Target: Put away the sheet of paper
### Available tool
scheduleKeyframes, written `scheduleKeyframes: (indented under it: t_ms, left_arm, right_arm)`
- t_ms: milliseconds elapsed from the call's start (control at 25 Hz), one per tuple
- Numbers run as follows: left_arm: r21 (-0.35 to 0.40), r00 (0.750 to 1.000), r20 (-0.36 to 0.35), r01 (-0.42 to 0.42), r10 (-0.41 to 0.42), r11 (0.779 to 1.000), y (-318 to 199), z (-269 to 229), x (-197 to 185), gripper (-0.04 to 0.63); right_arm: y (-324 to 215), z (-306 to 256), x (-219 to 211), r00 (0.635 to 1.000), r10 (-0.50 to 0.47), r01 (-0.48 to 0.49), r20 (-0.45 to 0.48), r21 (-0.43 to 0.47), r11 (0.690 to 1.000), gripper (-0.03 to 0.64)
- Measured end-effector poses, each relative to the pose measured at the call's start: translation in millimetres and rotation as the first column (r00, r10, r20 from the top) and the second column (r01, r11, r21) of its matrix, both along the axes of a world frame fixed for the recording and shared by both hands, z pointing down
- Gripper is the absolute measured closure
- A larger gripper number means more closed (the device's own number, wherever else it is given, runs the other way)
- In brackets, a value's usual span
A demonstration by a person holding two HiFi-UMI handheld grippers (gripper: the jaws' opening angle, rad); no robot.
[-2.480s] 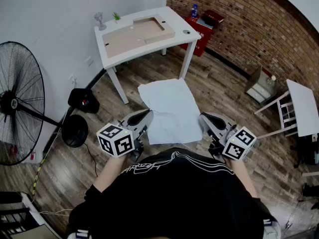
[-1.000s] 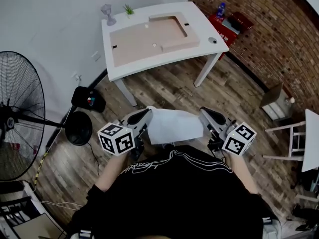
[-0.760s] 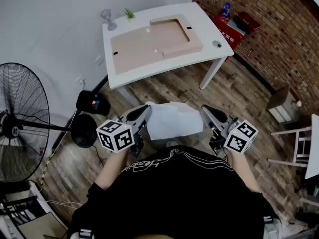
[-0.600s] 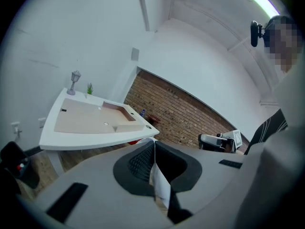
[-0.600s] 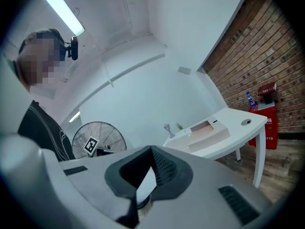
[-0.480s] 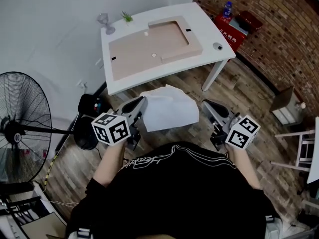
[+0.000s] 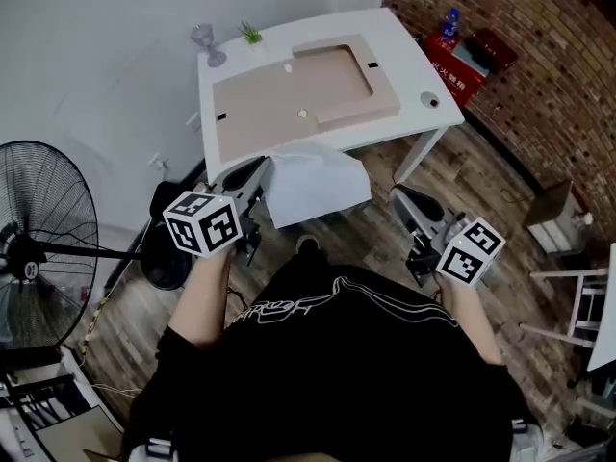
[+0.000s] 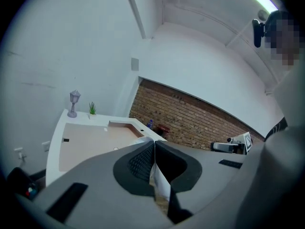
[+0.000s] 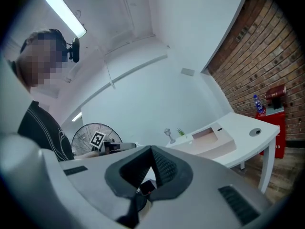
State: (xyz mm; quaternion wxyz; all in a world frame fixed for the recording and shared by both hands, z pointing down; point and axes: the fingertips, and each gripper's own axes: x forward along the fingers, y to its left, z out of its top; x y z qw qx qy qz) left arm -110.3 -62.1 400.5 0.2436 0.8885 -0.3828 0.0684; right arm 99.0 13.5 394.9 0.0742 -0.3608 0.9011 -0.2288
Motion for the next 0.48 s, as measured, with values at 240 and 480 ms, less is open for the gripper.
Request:
scheduleKeyframes:
  t_ms: [240,480]
  left_arm:
    - [0.002,1.0,-0.016,0.023,-0.023,1.0,-50,1,-20,0.56]
    - [-0.01,0.999,-0.031,0.034,-0.034,0.999,-115,5,-34,0.56]
  right_arm:
    - [-44,-1,-13,1.0,-0.002,0.003,-0.01,0.004,1.0,0.615]
    - [-100,-6,-19,1.0,0.017,-0.017,-0.025,-0.002,1.0,0.615]
